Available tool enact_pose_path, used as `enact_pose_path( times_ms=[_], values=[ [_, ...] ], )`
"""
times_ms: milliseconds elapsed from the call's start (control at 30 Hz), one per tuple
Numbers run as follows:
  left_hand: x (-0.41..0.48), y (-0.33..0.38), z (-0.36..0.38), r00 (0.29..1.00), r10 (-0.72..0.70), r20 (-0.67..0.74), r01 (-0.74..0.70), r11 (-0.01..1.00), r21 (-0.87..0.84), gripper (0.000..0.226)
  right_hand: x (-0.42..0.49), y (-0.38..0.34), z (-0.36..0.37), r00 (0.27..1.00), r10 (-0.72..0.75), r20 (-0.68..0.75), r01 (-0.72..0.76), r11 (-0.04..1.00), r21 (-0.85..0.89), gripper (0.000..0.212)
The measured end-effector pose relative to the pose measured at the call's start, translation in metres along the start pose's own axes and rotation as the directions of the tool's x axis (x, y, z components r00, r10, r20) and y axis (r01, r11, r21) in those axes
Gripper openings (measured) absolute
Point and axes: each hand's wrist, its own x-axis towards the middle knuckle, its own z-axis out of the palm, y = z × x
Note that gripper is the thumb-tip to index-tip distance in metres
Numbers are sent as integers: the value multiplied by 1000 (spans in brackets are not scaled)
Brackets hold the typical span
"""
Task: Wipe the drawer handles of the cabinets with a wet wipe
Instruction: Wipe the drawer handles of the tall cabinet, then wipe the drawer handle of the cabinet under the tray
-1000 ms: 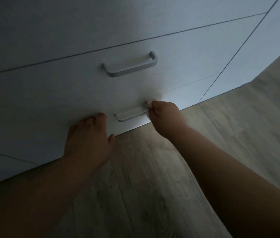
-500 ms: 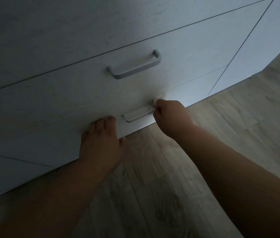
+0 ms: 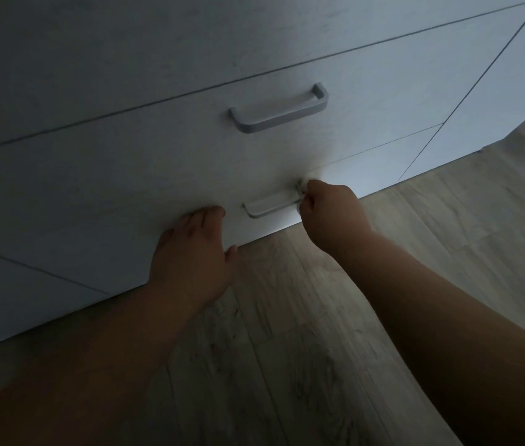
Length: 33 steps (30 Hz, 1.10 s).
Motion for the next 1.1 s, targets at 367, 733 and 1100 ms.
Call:
enact_pose_path(
  times_ms=[367,733,1100],
  values=[
    [-2,1,2,999,-42,10,41,995,93,57,-26,-8,12,1000,-21,-21,23,996,89,19],
    [-6,-2,4,982,-127,142,122,992,40,50,-39,-19,7,983,-85,162,91,995,-33,29],
    [-89,14,-110,962,-217,166,241,960,-142,47,-121,-98,-63,931,-61,361,23,994,109,19]
  ],
)
